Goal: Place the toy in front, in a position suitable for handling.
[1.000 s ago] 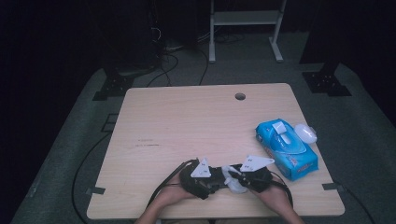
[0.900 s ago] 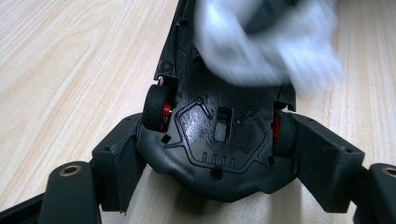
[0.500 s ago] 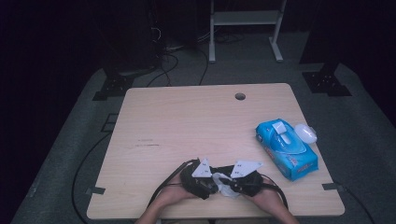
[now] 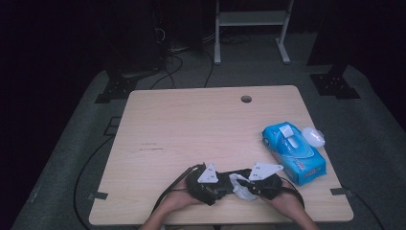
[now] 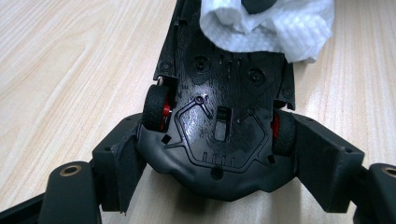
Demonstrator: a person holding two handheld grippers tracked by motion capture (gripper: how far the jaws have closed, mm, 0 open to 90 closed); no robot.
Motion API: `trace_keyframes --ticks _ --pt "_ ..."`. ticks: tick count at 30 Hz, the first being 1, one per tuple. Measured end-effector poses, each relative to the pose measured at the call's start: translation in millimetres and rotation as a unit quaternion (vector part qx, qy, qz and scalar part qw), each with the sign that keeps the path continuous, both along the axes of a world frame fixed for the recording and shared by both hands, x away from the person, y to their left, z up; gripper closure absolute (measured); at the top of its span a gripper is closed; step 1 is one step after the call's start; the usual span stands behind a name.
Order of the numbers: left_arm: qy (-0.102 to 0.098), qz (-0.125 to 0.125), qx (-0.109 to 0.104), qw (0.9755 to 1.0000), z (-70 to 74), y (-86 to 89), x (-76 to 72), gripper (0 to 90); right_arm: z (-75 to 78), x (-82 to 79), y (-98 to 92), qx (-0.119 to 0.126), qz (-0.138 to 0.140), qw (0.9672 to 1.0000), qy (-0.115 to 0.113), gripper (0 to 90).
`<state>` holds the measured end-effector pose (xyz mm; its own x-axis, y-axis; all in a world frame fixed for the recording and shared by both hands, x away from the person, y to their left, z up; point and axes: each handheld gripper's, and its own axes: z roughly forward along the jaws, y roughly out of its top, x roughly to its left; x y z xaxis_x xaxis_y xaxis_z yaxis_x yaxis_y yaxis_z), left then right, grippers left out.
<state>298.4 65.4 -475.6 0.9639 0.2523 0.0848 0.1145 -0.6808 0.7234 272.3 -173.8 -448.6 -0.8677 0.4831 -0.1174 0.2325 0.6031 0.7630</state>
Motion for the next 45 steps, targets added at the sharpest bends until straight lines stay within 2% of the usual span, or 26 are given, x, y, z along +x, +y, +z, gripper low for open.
trace_keyframes --ticks 2,4,6,7,8,10,12,15,17,18,21,23,24,25,26,27,28,31,34,35,37,39,42,44,45 --pt "0.000 -0.001 0.000 1.0000 -0.1 0.1 0.2 23.7 -1.3 -1.4 5.8 0.007 0.009 0.9999 0.004 82.1" --pt "0.000 -0.001 0.000 1.0000 0.0 0.8 0.5 23.7 -2.8 -3.8 14.6 -0.001 0.026 0.9997 -0.003 82.1" --pt "0.000 0.001 -0.003 1.0000 -0.4 2.1 0.4 23.7 -2.5 -3.6 17.4 -0.007 0.029 0.9995 -0.006 82.0" --pt "0.000 0.001 0.000 1.0000 0.0 3.2 1.1 23.7 -2.3 -2.8 16.3 -0.004 0.027 0.9996 -0.002 82.0" --pt "-0.001 0.001 -0.001 1.0000 0.0 3.9 1.8 23.7 -0.6 -0.2 8.5 -0.003 0.009 1.0000 -0.002 81.9" --pt "-0.001 0.004 -0.001 1.0000 0.0 6.1 3.3 23.7 0.1 1.5 4.6 -0.001 0.003 1.0000 -0.003 81.9" --pt "0.002 0.011 -0.003 0.9999 0.0 9.1 5.1 23.7 2.2 7.7 -15.0 0.001 -0.035 0.9994 -0.002 81.9" --pt "0.002 0.015 -0.002 0.9999 0.1 12.1 5.8 23.7 1.9 9.0 -22.6 0.009 -0.049 0.9987 0.006 81.9" --pt "0.001 0.015 -0.001 0.9999 0.1 11.7 5.6 23.7 1.4 7.7 -20.9 0.014 -0.046 0.9988 0.009 81.9" --pt "0.001 0.015 -0.002 0.9999 0.0 11.9 5.9 23.7 0.0 4.4 -12.3 0.014 -0.028 0.9995 0.010 81.9" --pt "0.002 0.016 -0.002 0.9999 -0.1 12.3 5.9 23.7 -1.0 1.5 -2.5 0.009 -0.015 0.9998 0.006 81.8" --pt "0.001 0.014 0.000 0.9999 0.2 14.0 6.5 23.7 -0.8 0.7 0.6 0.005 -0.014 0.9999 0.002 81.8" --pt "0.001 0.014 -0.001 0.9999 0.2 14.8 6.9 23.7 -0.3 4.4 -5.2 0.011 -0.019 0.9997 0.011 81.9" --pt "0.001 0.014 0.001 0.9999 0.5 15.4 7.3 23.7 -0.3 4.4 -5.2 0.011 -0.019 0.9997 0.011 81.9" --pt "0.003 0.018 0.000 0.9998 0.5 16.5 8.0 23.7 0.3 7.3 -14.8 0.013 -0.037 0.9992 0.013 81.9" --pt "0.004 0.019 -0.001 0.9998 0.4 17.5 8.6 23.7 0.3 7.3 -14.8 0.013 -0.037 0.9992 0.013 81.9" --pt "0.004 0.021 0.000 0.9998 0.2 20.0 10.2 23.6 0.5 10.3 -25.6 0.015 -0.057 0.9982 0.016 81.8" --pt "0.009 0.024 -0.003 0.9997 -0.3 22.3 11.0 23.6 0.1 11.4 -32.0 0.020 -0.067 0.9972 0.026 81.8" --pt "0.007 0.025 -0.001 0.9997 -0.2 21.9 10.7 23.6 -0.1 7.9 -27.7 0.033 -0.046 0.9980 0.027 81.8" --pt "0.007 0.026 -0.001 0.9996 -0.2 21.6 10.6 23.6 -0.6 5.5 -21.4 0.034 -0.030 0.9986 0.028 81.8" --pt "0.003 0.026 -0.002 0.9997 -0.1 21.2 9.6 23.6 -2.2 2.3 -10.6 0.020 -0.014 0.9995 0.022 81.8" --pt "0.004 0.026 -0.001 0.9997 0.1 21.1 9.3 23.6 -1.8 2.5 -7.3 0.014 -0.011 0.9996 0.021 81.8" --pt "0.006 0.026 -0.003 0.9996 -0.1 21.9 10.0 23.7 -0.8 7.4 -17.1 0.020 -0.027 0.9991 0.028 81.8" --pt "0.009 0.026 -0.004 0.9996 -0.6 22.1 10.6 23.7 -0.8 10.6 -29.6 0.025 -0.055 0.9977 0.030 81.8" --pt "0.009 0.026 -0.004 0.9996 -0.6 22.1 10.6 23.7 -1.0 10.6 -30.0 0.027 -0.056 0.9976 0.032 81.8"
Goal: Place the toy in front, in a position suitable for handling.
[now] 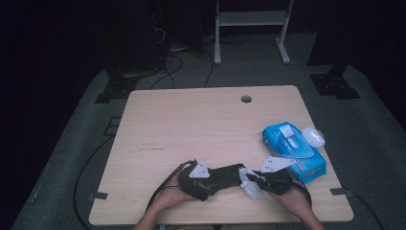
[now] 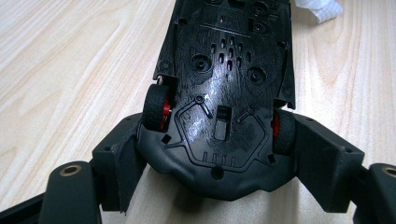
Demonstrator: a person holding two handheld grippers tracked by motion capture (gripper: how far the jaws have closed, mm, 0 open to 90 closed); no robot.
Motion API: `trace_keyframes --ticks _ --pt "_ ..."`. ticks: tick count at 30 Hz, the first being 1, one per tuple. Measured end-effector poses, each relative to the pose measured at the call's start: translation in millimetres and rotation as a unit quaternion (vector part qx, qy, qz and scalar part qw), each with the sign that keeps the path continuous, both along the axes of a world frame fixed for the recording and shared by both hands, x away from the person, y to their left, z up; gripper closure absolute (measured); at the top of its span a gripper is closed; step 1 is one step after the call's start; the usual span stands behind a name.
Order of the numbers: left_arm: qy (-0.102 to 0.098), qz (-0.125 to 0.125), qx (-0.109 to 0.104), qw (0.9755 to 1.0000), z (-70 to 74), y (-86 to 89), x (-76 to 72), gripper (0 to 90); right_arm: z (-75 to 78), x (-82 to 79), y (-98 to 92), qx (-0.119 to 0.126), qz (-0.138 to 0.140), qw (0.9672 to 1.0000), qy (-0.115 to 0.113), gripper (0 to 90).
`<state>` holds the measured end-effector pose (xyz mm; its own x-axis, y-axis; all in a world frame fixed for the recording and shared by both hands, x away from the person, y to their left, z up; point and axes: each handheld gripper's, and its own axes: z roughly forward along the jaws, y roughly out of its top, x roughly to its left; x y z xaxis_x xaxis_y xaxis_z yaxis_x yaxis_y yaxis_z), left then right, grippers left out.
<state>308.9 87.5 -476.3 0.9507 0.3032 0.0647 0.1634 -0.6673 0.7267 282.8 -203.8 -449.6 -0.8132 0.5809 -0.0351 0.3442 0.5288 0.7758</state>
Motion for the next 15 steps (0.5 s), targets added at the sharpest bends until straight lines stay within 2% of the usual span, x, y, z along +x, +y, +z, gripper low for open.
trace_keyframes --ticks 7,10,11,15 --pt "-0.008 -0.009 0.000 0.9999 0.5 -3.0 -3.2 23.8 -0.4 -0.9 13.2 0.000 0.013 0.9998 -0.012 81.8" --pt "-0.010 -0.015 0.001 0.9998 0.8 -4.8 -4.4 23.7 -1.3 0.8 15.4 0.006 0.002 0.9999 -0.016 81.5" --pt "-0.005 -0.014 -0.003 0.9999 0.7 -4.7 -4.1 23.7 -1.2 3.6 13.2 0.009 -0.005 0.9998 -0.015 81.6" --pt "-0.007 -0.016 -0.001 0.9998 0.9 -4.6 -3.8 23.7 -0.4 6.7 5.8 0.011 -0.023 0.9996 -0.012 81.3"
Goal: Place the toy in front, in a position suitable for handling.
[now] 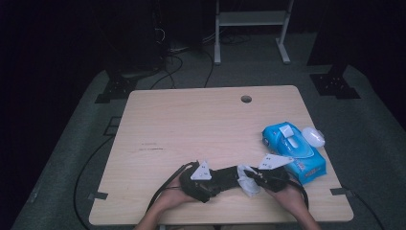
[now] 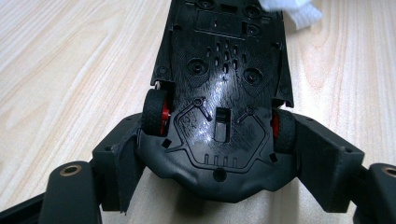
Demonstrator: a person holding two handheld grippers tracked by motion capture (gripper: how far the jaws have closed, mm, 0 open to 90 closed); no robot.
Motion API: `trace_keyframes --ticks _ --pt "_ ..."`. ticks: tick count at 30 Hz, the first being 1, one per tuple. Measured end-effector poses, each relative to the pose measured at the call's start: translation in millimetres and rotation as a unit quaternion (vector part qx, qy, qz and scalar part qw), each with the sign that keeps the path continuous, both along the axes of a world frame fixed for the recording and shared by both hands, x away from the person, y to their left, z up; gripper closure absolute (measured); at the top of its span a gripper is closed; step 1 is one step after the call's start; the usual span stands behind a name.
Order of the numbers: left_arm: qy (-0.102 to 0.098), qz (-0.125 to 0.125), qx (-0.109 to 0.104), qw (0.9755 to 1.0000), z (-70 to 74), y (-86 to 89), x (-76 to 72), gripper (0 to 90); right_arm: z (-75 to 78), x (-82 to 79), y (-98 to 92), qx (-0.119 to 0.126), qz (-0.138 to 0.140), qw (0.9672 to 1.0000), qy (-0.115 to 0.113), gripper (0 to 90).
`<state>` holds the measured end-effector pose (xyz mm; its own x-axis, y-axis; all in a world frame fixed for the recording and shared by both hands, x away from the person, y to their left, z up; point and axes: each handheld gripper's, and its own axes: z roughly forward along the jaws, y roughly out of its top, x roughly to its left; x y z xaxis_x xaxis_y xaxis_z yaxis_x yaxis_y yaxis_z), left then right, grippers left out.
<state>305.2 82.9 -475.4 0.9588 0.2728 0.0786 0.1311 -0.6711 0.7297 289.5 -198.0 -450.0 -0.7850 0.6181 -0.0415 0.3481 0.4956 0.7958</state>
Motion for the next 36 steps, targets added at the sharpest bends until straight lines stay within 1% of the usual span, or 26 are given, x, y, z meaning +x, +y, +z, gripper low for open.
trace_keyframes --ticks 1,3,4,5,6,7,8,10,11,14,16,17,18,19,21,23,25,27,28,29,30,31,32,33,34,36 --pt "0.000 0.000 0.000 1.0000 -0.1 0.0 0.2 23.7 -0.3 0.0 -2.8 -0.002 -0.008 1.0000 0.001 81.4" --pt "0.003 -0.001 -0.002 1.0000 -0.2 -0.3 0.1 23.8 -1.3 -0.6 -3.9 0.001 -0.010 0.9999 0.003 81.6" --pt "0.001 -0.002 0.001 1.0000 0.0 -0.3 0.1 23.8 -1.1 -0.9 -2.8 0.000 -0.009 1.0000 0.000 81.7" --pt "0.002 -0.004 0.001 1.0000 -0.1 -0.6 -0.2 23.8 0.1 -2.2 2.5 0.001 -0.005 1.0000 -0.004 81.6" --pt "0.002 -0.007 0.000 1.0000 -0.1 -1.4 -0.7 23.8 0.1 -2.2 2.5 0.001 -0.005 1.0000 -0.004 81.6" --pt "0.002 -0.012 -0.001 0.9999 -0.1 -3.0 -1.9 23.7 0.7 -2.7 12.1 0.003 0.006 1.0000 -0.007 81.5" --pt "0.001 -0.018 0.001 0.9998 0.3 -4.3 -2.7 23.7 0.7 -2.7 12.1 0.003 0.006 1.0000 -0.007 81.5" --pt "0.002 -0.026 0.001 0.9997 0.3 -7.5 -5.2 23.8 0.5 -4.0 21.0 0.002 0.016 0.9998 -0.013 81.4" --pt "0.002 -0.026 0.001 0.9997 0.3 -7.8 -5.5 23.8 1.2 -4.0 23.7 -0.006 0.021 0.9996 -0.019 81.4" --pt "0.006 -0.027 -0.001 0.9996 0.7 -6.3 -4.3 23.8 1.9 -2.8 19.6 -0.004 0.016 0.9998 -0.014 81.5" --pt "0.005 -0.028 -0.001 0.9996 0.5 -5.4 -4.3 23.8 3.4 -1.9 9.5 -0.010 -0.001 0.9998 -0.016 81.4" --pt "0.004 -0.030 0.000 0.9995 0.6 -5.4 -4.5 23.8 3.8 -1.5 4.4 -0.007 -0.008 0.9999 -0.014 81.4" --pt "0.004 -0.030 0.000 0.9995 0.6 -5.6 -4.8 23.8 4.0 -1.8 -1.2 -0.003 -0.014 0.9999 -0.005 81.5" --pt "0.005 -0.031 0.000 0.9995 0.6 -6.2 -5.3 23.8 4.0 -1.8 -1.2 -0.003 -0.014 0.9999 -0.005 81.5" --pt "0.004 -0.037 0.001 0.9993 0.6 -8.6 -6.8 23.8 4.1 -4.7 1.8 0.000 -0.009 0.9999 -0.007 81.5" --pt "0.002 -0.041 0.000 0.9992 0.5 -11.3 -8.9 23.8 4.8 -8.4 11.2 -0.004 0.008 0.9999 -0.013 81.5" --pt "0.001 -0.046 0.002 0.9989 0.6 -13.0 -10.1 23.8 3.9 -10.7 22.5 -0.008 0.024 0.9996 -0.014 81.4" --pt "0.002 -0.045 0.003 0.9990 0.7 -12.2 -9.6 23.8 3.2 -12.3 29.1 -0.021 0.030 0.9990 -0.024 81.4" --pt "0.002 -0.045 0.004 0.9990 0.8 -11.5 -9.4 23.9 3.3 -11.4 28.5 -0.018 0.031 0.9991 -0.021 81.3" --pt "0.003 -0.045 0.004 0.9990 0.9 -11.1 -9.2 23.9 3.3 -10.0 25.9 -0.013 0.029 0.9993 -0.017 81.3" --pt "0.004 -0.044 0.002 0.9990 0.9 -10.8 -8.9 23.9 3.7 -8.1 19.2 -0.011 0.017 0.9997 -0.015 81.5" --pt "0.007 -0.042 -0.001 0.9991 0.7 -10.7 -8.6 23.9 3.7 -8.1 19.2 -0.011 0.017 0.9997 -0.015 81.5" --pt "0.007 -0.041 0.000 0.9991 0.9 -10.1 -7.7 23.9 4.8 -7.1 13.0 -0.006 0.004 0.9999 -0.014 81.5" --pt "0.005 -0.040 0.001 0.9992 1.0 -9.7 -7.3 23.9 4.8 -7.1 13.0 -0.006 0.004 0.9999 -0.014 81.5" --pt "0.004 -0.041 0.003 0.9991 1.1 -9.5 -7.0 23.9 5.0 -7.4 9.9 -0.005 -0.003 0.9999 -0.013 81.5" --pt "0.003 -0.039 0.002 0.9992 0.8 -10.4 -8.0 23.9 4.9 -7.6 10.5 -0.003 -0.002 0.9999 -0.014 81.5"
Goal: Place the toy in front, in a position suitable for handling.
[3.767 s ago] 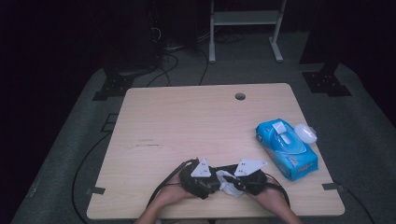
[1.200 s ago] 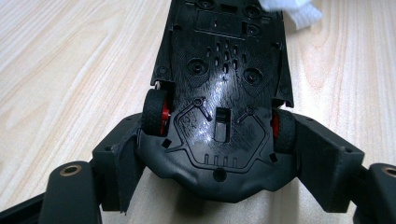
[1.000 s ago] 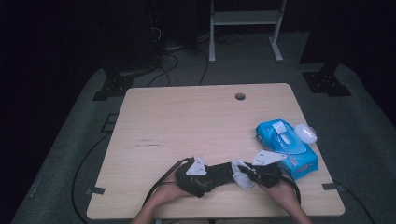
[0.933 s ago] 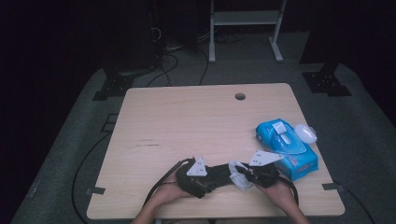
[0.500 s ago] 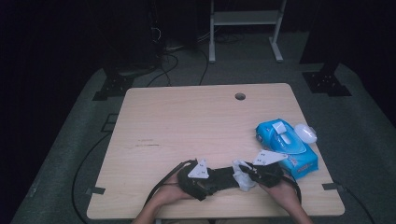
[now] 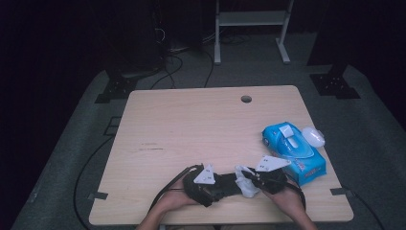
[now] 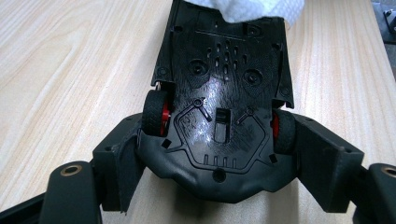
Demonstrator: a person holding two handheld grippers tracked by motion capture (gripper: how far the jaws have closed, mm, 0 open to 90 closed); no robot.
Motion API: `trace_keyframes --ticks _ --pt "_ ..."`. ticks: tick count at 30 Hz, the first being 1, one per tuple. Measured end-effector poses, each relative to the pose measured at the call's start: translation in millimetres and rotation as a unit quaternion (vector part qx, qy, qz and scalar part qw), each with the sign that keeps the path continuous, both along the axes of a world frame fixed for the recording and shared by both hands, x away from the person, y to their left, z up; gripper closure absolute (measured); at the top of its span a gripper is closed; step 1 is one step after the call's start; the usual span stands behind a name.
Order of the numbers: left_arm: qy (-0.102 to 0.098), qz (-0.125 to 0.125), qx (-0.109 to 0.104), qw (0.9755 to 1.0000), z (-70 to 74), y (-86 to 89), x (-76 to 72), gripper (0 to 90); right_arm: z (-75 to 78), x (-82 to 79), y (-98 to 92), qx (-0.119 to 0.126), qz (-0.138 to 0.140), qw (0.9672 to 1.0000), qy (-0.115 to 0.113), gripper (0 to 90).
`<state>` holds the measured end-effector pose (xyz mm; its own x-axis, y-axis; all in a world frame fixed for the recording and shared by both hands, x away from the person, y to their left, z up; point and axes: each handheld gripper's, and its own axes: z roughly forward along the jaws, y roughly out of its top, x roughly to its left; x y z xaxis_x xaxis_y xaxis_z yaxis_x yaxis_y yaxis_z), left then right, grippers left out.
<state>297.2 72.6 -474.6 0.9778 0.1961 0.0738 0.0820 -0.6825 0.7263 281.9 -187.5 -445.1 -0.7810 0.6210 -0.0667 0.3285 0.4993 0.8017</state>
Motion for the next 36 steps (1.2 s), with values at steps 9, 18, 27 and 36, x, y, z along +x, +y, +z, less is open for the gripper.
trace_keyframes --ticks 9,18,27,36 --pt "0.002 -0.002 -0.001 1.0000 -0.3 -2.0 -1.7 23.8 -3.1 -5.1 33.0 -0.021 0.046 0.9987 -0.009 81.2" --pt "0.000 -0.007 0.004 1.0000 -1.3 -4.1 -2.4 23.8 -5.2 -5.4 47.2 -0.013 0.060 0.9981 -0.004 81.2" --pt "0.011 -0.007 -0.001 0.9999 -2.2 -2.5 -0.5 23.9 -1.3 -2.6 35.4 -0.021 0.054 0.9983 0.005 81.3" --pt "-0.005 -0.014 0.011 0.9998 0.1 -8.8 -4.1 23.8 -6.0 -16.5 76.3 -0.039 0.135 0.9900 0.011 81.2"
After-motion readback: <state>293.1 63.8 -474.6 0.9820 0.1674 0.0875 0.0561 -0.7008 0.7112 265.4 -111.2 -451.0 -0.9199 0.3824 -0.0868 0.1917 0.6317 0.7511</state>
